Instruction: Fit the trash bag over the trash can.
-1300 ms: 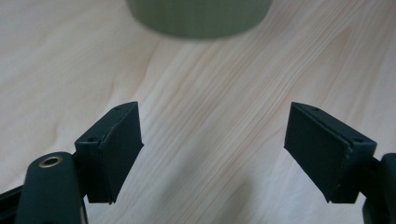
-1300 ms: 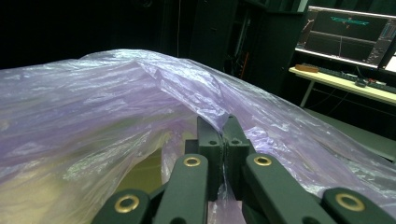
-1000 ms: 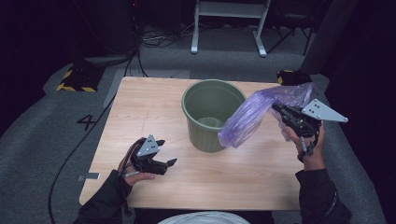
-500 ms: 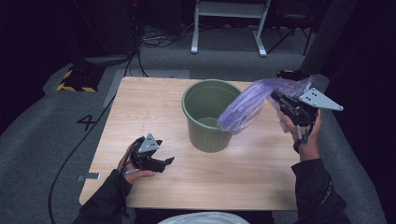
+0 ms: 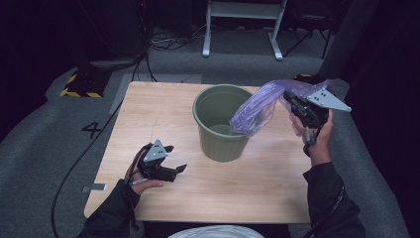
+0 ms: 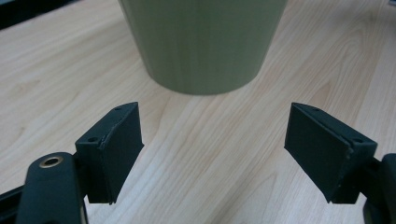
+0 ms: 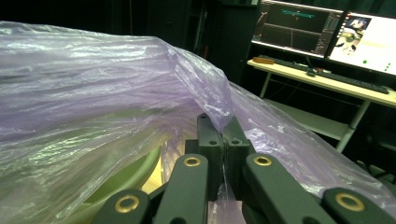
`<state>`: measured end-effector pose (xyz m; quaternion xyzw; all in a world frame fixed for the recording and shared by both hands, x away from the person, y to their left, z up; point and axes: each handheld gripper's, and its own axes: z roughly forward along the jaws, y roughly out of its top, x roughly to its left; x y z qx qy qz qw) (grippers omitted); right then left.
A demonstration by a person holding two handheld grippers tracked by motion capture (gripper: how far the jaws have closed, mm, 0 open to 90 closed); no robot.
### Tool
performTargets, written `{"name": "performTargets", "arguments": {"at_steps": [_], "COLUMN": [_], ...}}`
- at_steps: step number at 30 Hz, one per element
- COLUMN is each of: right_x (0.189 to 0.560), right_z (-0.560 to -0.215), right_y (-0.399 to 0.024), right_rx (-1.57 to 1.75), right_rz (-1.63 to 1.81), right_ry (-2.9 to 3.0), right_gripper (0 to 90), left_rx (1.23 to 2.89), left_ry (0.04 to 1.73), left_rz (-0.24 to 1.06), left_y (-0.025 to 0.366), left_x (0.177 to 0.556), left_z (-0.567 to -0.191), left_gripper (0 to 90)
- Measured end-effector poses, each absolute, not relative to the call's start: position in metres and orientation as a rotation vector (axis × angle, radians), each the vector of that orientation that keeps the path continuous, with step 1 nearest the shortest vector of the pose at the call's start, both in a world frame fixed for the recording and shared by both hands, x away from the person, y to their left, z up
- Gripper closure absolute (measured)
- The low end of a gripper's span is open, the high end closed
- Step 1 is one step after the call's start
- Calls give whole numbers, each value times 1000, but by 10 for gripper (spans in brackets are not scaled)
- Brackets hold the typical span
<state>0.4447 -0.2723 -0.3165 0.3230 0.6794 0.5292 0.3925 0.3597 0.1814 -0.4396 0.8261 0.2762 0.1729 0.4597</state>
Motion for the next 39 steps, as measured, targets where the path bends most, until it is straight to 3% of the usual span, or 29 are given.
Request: {"name": "performTargets", "arguments": {"at_steps": [15, 39], "right_x": [451, 418], "right_z": [-306, -346], "right_y": [-263, -223], "right_rx": [849, 569], "right_rz": [1297, 1293], "right_ry": [1667, 1961], "right_gripper": [897, 865], "left_rx": [1949, 1918], "left_ry": [610, 541], "left_rz": [447, 505], "left_y": [166, 129], "left_x": [364, 374], "left_z": [-407, -371], "left_gripper": [187, 209]}}
